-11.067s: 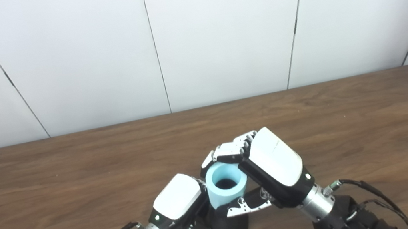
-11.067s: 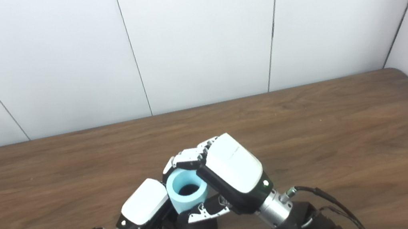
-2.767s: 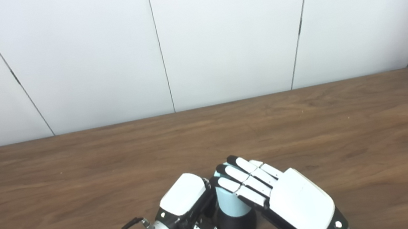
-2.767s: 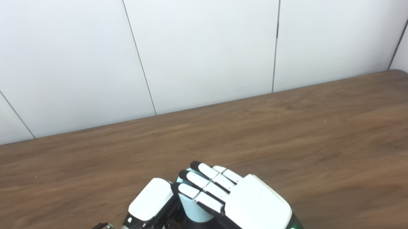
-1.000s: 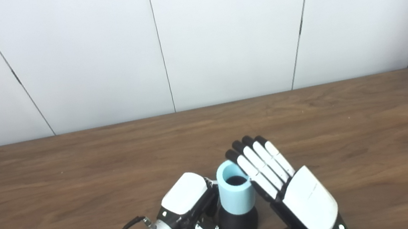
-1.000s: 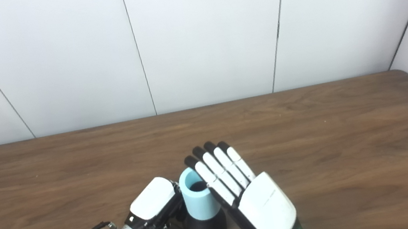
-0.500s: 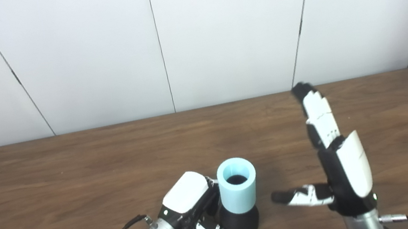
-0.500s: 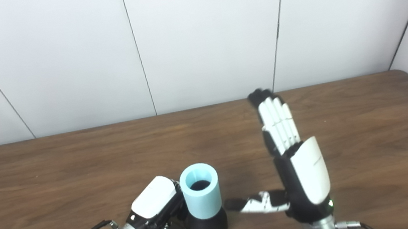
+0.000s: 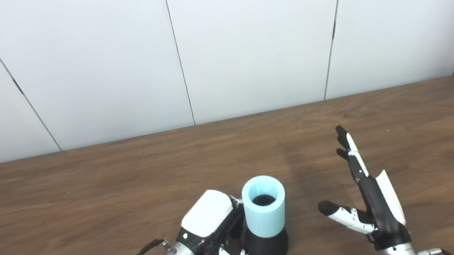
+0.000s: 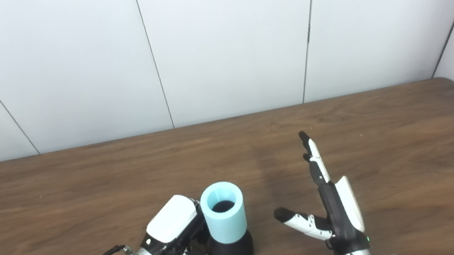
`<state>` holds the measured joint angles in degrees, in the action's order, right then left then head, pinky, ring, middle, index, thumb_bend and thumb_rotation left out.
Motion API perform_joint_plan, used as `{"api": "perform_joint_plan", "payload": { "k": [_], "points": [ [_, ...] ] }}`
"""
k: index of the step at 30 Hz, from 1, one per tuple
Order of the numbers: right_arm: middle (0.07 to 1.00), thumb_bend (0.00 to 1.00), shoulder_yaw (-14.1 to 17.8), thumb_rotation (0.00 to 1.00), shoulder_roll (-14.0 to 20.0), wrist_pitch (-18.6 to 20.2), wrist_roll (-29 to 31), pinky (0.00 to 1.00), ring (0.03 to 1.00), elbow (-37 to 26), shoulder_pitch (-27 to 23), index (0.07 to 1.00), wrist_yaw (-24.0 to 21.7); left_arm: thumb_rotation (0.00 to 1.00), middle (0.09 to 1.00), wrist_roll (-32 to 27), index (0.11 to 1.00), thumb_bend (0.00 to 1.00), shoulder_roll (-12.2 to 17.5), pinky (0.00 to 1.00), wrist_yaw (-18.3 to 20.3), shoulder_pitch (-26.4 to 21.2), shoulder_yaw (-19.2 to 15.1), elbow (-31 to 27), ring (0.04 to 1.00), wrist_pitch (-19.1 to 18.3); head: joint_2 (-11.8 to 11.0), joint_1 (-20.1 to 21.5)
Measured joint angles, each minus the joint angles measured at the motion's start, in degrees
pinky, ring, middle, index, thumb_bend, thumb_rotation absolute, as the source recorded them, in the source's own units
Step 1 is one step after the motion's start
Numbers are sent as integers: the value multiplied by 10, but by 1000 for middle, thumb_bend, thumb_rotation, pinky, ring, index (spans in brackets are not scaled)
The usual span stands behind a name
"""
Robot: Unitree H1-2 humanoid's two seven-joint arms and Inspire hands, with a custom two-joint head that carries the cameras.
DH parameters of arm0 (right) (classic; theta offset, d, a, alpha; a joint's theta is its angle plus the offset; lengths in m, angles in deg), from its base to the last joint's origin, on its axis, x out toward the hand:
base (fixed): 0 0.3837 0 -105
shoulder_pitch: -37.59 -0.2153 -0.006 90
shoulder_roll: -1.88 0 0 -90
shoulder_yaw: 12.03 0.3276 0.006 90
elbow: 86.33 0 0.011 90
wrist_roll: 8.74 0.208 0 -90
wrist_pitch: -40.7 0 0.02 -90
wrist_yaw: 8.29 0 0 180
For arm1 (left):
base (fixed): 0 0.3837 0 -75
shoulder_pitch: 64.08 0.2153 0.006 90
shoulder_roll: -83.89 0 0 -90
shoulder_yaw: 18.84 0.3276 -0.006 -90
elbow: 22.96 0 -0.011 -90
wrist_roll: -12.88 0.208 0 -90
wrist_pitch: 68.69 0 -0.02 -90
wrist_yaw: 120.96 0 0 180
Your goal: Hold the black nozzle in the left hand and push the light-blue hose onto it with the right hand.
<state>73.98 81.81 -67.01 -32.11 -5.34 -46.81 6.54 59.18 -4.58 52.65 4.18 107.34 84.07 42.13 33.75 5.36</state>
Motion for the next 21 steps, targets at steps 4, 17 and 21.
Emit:
{"api": "perform_joint_plan", "payload": {
  "k": [4,17,21],
  "points": [
    [1000,856,6,859,-2,9,-1,941,991,0,0,995,-7,42,203,18,483,520,0,78,-14,-2,-1,2,127,0,0,-1],
    [1000,864,12,875,-6,36,-19,967,996,3,1,985,-14,44,243,64,483,521,0,104,-66,-31,1,46,155,0,-1,-1],
    [1000,866,13,865,-6,36,-20,981,1000,8,1,989,-14,45,241,67,483,521,0,104,-73,-36,1,54,155,-1,0,0]
  ]
}}
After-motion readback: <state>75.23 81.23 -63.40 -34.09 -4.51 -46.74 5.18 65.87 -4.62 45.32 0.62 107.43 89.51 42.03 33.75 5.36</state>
